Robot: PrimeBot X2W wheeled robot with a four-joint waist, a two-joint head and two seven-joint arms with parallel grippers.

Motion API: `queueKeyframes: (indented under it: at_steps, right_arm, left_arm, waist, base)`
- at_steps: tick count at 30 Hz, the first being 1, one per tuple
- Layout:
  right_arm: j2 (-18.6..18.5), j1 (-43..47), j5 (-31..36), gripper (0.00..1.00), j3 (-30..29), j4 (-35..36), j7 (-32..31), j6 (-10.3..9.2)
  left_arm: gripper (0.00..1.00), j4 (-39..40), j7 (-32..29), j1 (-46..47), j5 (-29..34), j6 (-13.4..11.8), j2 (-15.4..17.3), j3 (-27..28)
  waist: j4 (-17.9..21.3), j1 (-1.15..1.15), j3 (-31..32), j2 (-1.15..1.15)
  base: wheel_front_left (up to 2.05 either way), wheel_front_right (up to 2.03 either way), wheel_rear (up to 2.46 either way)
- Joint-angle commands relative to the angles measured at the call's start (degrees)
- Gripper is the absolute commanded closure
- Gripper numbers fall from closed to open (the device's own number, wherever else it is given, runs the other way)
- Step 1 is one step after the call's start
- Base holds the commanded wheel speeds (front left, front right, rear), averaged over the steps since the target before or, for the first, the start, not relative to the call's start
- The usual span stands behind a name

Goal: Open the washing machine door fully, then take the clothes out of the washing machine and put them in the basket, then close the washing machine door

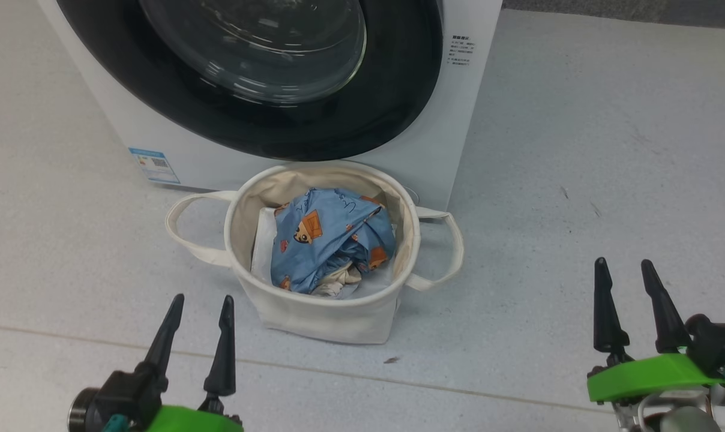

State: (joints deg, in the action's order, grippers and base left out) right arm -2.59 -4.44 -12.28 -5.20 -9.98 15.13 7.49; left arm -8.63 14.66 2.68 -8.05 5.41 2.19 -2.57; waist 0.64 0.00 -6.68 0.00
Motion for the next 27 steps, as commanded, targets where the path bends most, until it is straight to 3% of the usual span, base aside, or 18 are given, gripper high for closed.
queueKeyframes:
  at_steps: [1,27]
  right_arm:
    - [-0.29,-1.99,-0.39,0.0,1.61,2.15,-0.13,0.0]
    - [-0.29,-1.37,-0.03,0.0,2.33,2.62,-0.13,0.0]
  left_arm:
    - [0.0,1.87,0.34,0.74,0.84,0.15,0.69,2.02]
    - [0.0,2.11,0.34,0.52,1.21,-0.06,0.69,1.59]
  waist:
    - [-0.01,0.0,0.01,0.0]
    - [-0.6,0.0,0.05,0.0]
  base:
    - [0.0,0.0,0.0]
    - [0.0,0.0,0.0]
